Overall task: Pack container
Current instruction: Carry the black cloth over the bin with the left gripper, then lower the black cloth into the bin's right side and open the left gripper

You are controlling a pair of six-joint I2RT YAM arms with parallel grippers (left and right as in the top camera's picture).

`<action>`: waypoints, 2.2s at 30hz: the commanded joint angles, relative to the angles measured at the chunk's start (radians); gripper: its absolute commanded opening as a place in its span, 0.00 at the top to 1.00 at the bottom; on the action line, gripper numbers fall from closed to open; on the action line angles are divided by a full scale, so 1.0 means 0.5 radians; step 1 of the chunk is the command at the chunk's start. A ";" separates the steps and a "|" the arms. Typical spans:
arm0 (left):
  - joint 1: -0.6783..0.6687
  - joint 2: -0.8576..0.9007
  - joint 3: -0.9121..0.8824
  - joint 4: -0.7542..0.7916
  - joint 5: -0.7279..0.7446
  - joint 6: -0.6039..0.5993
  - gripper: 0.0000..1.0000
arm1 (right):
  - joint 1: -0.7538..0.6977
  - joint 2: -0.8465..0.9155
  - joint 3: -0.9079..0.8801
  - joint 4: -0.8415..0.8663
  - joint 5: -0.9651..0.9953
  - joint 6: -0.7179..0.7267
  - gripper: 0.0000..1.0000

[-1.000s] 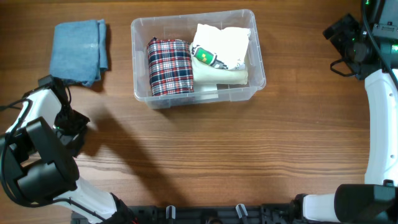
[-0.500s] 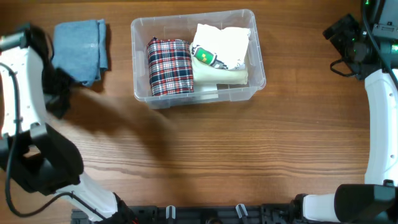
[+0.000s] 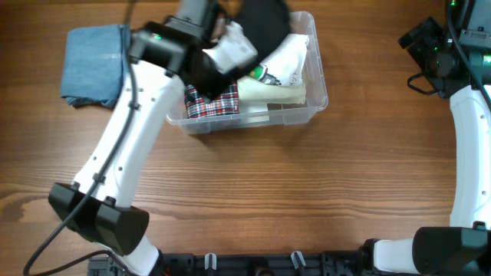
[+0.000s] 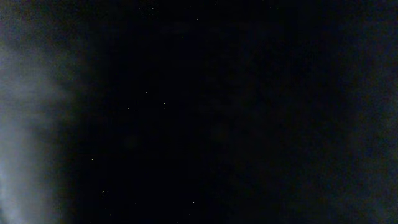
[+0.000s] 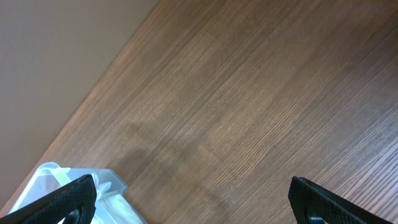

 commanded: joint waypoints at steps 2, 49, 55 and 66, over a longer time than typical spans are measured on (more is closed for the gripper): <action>-0.179 0.036 0.047 0.076 0.040 0.631 0.96 | 0.011 0.003 -0.006 0.005 0.034 0.031 0.00; -0.158 0.293 0.053 0.614 0.305 -0.269 0.00 | 0.010 0.003 -0.006 0.005 0.034 0.030 0.00; -0.148 0.426 0.053 0.838 0.310 -0.597 0.00 | 0.011 0.003 -0.006 0.005 0.034 0.031 0.00; -0.154 0.690 0.049 0.800 0.317 -1.006 0.46 | 0.011 0.003 -0.006 0.005 0.034 0.031 0.00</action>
